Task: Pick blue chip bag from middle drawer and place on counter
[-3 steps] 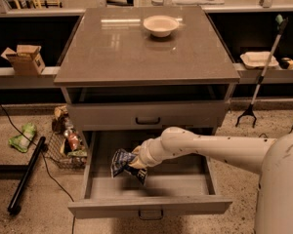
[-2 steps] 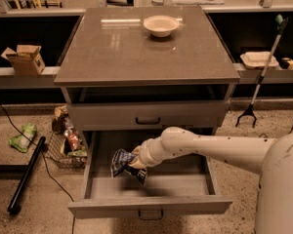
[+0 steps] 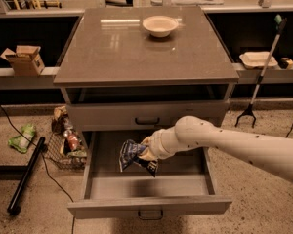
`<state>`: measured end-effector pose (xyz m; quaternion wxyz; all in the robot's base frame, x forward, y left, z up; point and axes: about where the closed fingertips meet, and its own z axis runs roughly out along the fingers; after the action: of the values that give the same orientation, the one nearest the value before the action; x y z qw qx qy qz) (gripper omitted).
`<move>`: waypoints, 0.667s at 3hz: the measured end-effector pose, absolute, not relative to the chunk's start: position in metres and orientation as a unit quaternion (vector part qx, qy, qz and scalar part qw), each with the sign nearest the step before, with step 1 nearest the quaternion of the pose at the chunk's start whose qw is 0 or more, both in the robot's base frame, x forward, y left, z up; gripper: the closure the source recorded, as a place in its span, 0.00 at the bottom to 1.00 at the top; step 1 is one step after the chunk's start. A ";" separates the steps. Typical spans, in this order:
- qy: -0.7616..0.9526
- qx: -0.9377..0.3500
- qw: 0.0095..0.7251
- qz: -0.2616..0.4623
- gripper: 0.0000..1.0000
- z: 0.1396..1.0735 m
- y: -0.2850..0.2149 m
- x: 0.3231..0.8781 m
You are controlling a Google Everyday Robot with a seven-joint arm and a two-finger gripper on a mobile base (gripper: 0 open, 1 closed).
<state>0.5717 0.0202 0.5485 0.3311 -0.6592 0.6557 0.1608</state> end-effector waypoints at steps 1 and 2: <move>0.643 -0.672 0.341 0.136 1.00 0.593 -0.001 0.572; 0.643 -0.672 0.341 0.136 1.00 0.593 -0.001 0.572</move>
Offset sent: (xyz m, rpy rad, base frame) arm 0.0005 -0.0175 0.0369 -0.0180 -0.0489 0.0100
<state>0.5719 -0.0015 0.5929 0.3413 -0.6717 0.6434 0.1356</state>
